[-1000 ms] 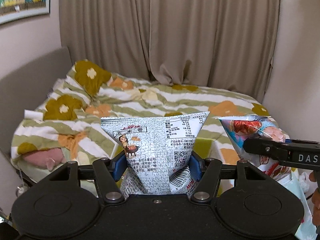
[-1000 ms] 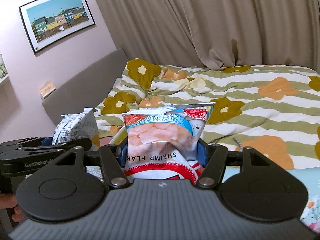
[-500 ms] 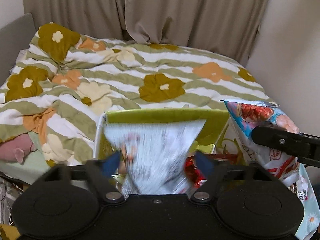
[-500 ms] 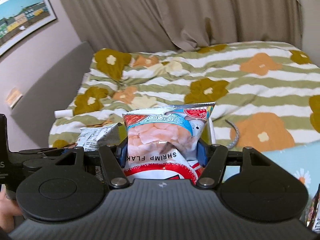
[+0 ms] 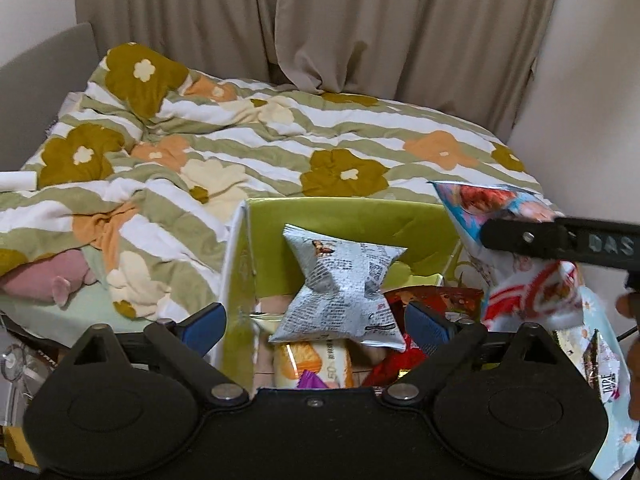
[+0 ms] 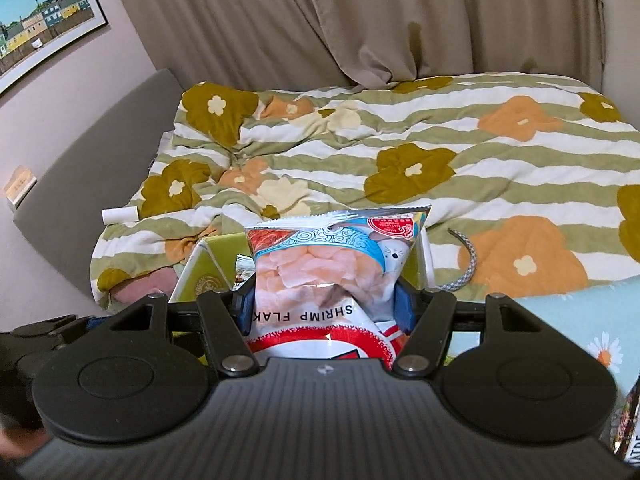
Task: Organize snacks
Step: 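Lower the shrimp flakes bag into the box and open the right gripper, then move both grippers from the box to the snacks on the daisy mat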
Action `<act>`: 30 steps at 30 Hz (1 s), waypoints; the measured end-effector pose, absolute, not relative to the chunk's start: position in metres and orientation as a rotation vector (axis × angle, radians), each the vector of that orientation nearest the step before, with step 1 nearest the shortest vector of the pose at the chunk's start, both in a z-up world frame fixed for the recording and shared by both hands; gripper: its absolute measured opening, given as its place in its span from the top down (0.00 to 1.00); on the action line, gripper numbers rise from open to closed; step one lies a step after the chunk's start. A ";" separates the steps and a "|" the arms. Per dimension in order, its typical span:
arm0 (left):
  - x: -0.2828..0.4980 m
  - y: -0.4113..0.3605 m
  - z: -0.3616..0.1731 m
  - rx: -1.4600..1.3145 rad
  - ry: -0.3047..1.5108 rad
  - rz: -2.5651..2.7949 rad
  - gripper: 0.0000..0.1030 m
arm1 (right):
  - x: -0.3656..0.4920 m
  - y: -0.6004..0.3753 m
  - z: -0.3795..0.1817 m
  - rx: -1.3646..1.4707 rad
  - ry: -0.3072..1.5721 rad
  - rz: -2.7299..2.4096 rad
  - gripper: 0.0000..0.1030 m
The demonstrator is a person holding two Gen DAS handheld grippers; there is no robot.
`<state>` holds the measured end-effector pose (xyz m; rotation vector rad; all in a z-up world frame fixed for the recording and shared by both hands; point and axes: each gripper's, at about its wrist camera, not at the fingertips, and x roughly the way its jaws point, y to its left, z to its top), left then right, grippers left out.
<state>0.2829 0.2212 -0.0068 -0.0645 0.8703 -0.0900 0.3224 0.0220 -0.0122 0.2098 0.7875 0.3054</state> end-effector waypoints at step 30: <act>0.244 0.216 0.015 -0.083 0.802 -0.053 0.05 | 0.286 0.019 -0.010 0.204 0.711 0.279 0.00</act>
